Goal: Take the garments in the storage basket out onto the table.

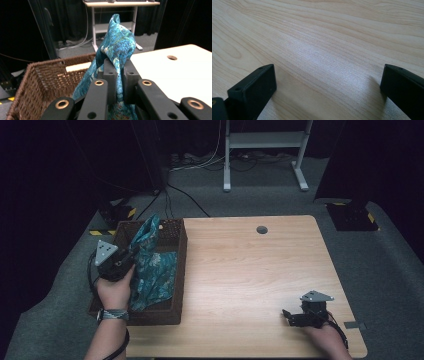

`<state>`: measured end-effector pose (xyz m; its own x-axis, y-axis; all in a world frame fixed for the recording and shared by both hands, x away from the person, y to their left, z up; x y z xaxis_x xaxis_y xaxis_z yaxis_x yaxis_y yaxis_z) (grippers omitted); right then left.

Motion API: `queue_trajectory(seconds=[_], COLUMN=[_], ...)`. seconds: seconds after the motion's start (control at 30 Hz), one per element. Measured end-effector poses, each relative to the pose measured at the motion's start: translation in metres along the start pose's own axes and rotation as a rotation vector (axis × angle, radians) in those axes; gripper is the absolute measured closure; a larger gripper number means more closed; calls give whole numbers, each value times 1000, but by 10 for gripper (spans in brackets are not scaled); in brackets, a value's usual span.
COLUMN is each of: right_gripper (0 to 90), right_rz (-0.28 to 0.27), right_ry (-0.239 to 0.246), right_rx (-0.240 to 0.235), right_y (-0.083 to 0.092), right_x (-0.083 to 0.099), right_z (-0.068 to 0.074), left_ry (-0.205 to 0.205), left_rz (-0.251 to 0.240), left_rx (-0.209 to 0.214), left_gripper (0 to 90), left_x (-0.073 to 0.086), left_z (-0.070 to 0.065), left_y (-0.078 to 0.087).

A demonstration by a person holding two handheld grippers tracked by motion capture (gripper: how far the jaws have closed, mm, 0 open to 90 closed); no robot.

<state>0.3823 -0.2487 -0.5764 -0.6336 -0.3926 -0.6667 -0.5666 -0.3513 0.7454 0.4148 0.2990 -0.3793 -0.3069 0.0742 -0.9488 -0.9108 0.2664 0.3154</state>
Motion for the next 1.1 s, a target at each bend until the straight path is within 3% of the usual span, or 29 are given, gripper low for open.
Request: queue_trajectory(seconds=[0.6,1.1], right_gripper=[4,4], right_rz=[-1,-1], right_ry=[-2,-4], right_rx=[-1,-3], right_y=[0,0], right_x=[0,0], right_z=[0,0], left_ry=[34,35], left_rz=[-162,-251], left_rx=[29,47], left_gripper=[839,844], left_x=[-42,-72], left_z=[-11,-21], left_y=[19,25])
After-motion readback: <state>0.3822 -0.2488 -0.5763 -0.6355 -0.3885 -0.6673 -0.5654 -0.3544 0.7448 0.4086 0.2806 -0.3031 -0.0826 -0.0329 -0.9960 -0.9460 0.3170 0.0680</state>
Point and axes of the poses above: each handheld gripper's, and its own axes: y roughly backward along the jaws, x roughly out of its underside, z roughly to its left, the point moved 5 cm from there along -y, roughly forward along the jaws, and after that the axes turned 3 degrees about z, right-handed, at the moved point
